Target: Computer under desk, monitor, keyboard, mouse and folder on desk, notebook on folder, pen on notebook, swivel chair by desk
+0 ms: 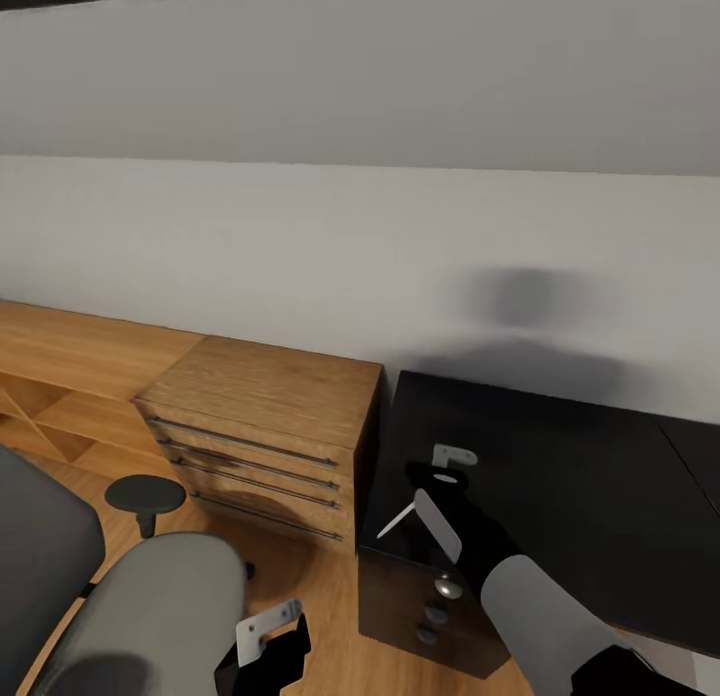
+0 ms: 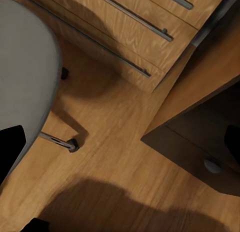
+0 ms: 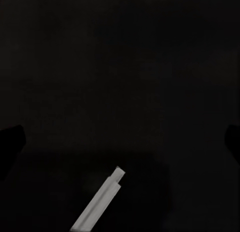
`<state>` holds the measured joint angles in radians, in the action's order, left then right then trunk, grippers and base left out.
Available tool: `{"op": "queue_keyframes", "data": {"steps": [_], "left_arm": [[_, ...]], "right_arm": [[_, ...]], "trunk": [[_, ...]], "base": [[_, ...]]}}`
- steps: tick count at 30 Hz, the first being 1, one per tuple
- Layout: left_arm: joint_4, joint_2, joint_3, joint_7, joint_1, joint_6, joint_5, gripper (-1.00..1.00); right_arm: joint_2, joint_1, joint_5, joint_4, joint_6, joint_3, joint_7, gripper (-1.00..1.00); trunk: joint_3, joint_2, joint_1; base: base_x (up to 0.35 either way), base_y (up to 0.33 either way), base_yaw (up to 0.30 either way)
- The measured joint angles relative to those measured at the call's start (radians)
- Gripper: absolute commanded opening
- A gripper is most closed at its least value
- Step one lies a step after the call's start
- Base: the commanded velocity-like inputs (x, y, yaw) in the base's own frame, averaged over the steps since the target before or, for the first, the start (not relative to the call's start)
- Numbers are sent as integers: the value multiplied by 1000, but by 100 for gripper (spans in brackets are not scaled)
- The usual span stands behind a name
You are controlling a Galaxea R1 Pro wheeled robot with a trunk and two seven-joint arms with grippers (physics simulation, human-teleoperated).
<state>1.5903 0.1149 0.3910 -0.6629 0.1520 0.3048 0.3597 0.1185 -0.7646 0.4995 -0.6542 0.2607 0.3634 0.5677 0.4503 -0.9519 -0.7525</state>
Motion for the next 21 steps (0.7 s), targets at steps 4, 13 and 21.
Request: {"op": "queue_keyframes", "data": {"steps": [4,13,21], "left_arm": [[3,0,0,0,0,0,0,100],[6,-3,0,1,0,0,0,100],[6,-3,0,1,0,0,0,100]], "right_arm": [[1,0,0,20,1,1,-1,100],[4,0,3,42,41,4,1,100],[4,0,47,42,120,4,-1,100]], "trunk": [[13,-28,-15],[16,-35,-19],[16,-35,-19]], "base": [[0,0,1],[0,0,0],[0,0,0]]}}
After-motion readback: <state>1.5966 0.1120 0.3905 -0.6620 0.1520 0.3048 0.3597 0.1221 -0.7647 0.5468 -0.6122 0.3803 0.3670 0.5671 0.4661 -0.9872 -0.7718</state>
